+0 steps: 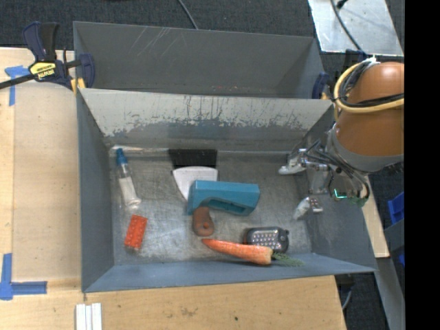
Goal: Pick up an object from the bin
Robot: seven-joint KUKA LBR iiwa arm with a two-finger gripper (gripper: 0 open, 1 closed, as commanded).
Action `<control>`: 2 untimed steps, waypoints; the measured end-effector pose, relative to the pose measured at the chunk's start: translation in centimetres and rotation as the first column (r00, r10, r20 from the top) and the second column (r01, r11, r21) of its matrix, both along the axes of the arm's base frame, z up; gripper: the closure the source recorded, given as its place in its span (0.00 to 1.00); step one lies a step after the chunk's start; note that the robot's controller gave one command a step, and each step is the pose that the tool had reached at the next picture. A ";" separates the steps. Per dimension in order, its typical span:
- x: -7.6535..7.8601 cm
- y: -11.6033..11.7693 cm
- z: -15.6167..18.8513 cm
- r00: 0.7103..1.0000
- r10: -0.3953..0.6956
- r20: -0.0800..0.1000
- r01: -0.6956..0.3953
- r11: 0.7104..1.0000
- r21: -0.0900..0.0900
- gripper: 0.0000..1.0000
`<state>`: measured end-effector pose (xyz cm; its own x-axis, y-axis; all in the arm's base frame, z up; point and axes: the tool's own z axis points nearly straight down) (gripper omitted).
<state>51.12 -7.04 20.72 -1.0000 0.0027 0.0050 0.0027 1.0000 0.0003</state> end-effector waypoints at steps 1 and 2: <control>0.2 0.0 0.4 1.000 0.002 0.008 -0.002 1.000 -0.001 0.00; -0.4 4.8 -2.7 0.999 0.047 0.011 -0.047 0.999 -0.002 0.00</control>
Offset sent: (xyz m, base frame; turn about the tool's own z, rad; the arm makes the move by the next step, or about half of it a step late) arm -0.0149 0.1236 -0.0740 -0.1235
